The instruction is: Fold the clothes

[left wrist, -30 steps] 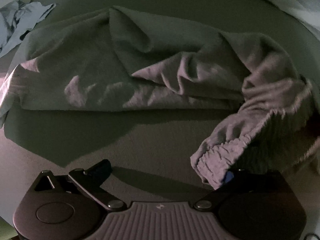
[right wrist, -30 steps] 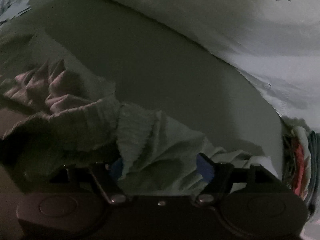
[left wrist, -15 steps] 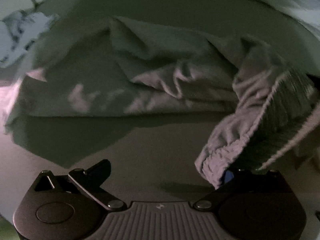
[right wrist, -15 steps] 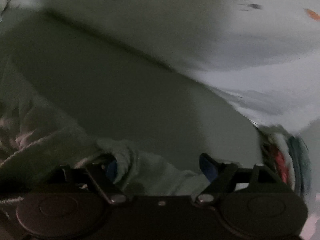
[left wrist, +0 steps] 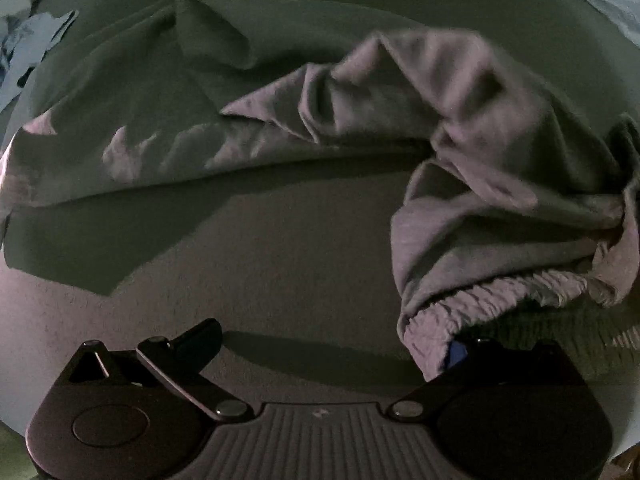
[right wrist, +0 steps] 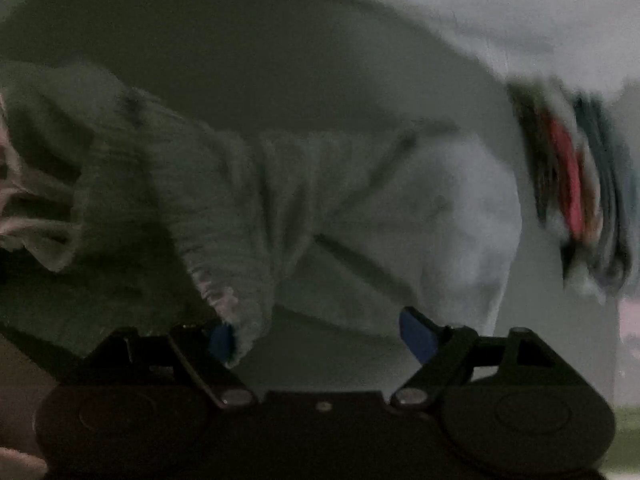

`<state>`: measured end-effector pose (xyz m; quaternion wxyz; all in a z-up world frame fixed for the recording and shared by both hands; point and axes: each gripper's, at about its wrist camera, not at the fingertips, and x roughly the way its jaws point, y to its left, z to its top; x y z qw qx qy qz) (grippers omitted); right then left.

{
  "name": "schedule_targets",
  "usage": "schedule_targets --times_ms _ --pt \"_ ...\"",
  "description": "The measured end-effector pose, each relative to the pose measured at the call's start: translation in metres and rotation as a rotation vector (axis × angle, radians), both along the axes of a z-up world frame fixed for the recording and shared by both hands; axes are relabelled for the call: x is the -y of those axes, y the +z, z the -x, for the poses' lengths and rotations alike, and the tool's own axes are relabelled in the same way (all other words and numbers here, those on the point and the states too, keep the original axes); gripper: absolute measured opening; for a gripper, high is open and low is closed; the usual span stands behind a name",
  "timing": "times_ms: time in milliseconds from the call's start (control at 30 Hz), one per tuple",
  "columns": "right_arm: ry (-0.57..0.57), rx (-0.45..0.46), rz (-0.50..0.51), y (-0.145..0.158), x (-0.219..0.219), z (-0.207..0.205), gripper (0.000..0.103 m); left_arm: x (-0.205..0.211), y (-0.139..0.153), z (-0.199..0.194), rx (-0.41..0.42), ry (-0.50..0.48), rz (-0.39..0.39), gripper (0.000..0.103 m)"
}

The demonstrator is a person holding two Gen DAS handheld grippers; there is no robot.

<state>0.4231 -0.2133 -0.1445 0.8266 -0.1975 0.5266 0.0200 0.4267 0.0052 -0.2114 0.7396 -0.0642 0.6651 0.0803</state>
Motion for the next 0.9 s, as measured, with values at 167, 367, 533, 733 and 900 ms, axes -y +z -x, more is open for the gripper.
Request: schedule_targets --times_ms 167,367,533,733,900 --pt "0.231 0.164 -0.010 0.012 -0.036 0.005 0.084 0.008 -0.004 -0.001 0.012 -0.047 -0.028 0.103" --pt "0.318 0.214 0.180 -0.022 -0.068 -0.013 0.083 0.023 -0.004 0.001 0.049 -0.130 -0.079 0.103" --pt "0.205 0.294 0.245 -0.022 -0.057 -0.028 0.080 0.026 -0.003 0.004 0.059 -0.137 -0.087 0.103" --pt "0.206 0.375 0.277 -0.017 -0.061 -0.040 0.080 0.033 -0.003 0.007 0.065 -0.145 -0.109 0.103" --pt "0.209 0.322 0.259 -0.028 -0.069 -0.058 0.079 0.033 -0.003 0.012 0.067 -0.130 -0.098 0.103"
